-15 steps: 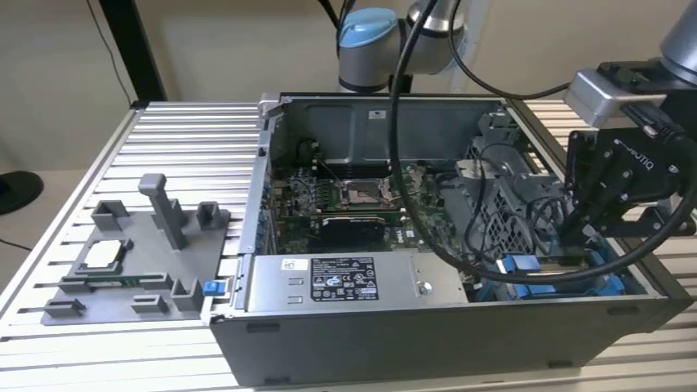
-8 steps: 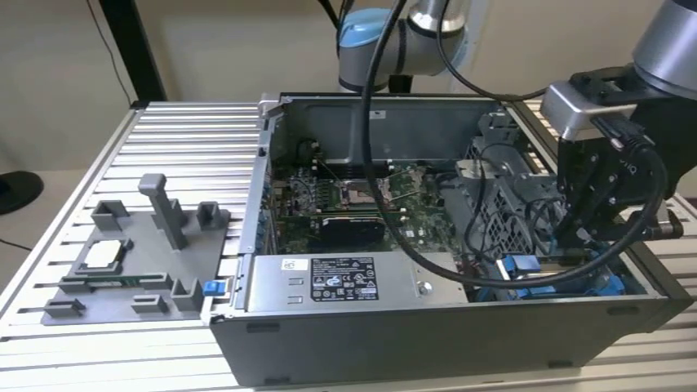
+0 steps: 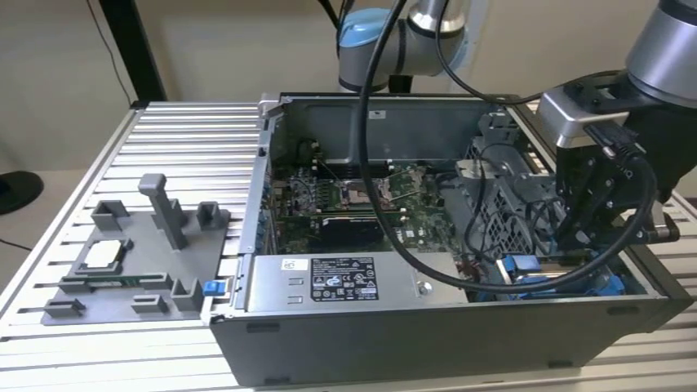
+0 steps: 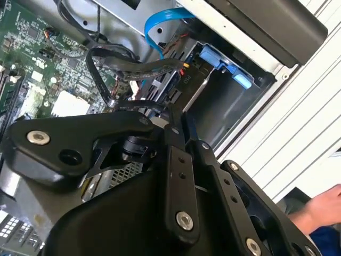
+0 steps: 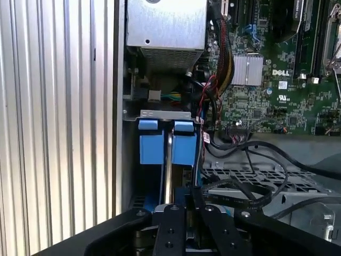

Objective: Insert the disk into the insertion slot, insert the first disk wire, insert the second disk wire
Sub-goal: 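Insert the second disk wire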

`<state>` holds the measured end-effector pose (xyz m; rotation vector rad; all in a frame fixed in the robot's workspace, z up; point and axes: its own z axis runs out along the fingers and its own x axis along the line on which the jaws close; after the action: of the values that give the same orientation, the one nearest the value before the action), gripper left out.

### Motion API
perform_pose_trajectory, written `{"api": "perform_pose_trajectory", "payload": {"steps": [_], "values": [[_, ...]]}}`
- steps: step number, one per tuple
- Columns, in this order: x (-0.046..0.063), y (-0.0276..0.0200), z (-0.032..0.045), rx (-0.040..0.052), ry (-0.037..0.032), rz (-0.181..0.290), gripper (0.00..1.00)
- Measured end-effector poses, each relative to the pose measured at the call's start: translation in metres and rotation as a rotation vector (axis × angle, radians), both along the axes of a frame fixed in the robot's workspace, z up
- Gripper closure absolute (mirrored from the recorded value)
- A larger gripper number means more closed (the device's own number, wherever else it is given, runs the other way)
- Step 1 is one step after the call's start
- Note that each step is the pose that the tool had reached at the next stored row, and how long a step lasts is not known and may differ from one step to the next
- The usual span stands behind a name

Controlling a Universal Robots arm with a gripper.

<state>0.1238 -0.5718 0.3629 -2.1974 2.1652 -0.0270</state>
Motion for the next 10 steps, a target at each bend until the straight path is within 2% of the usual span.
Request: {"api": "perform_pose_trajectory", "payload": {"steps": [10], "values": [[0.0015, 0.0019, -0.0030, 0.0000, 0.0000, 0.000, 1.00]]}}
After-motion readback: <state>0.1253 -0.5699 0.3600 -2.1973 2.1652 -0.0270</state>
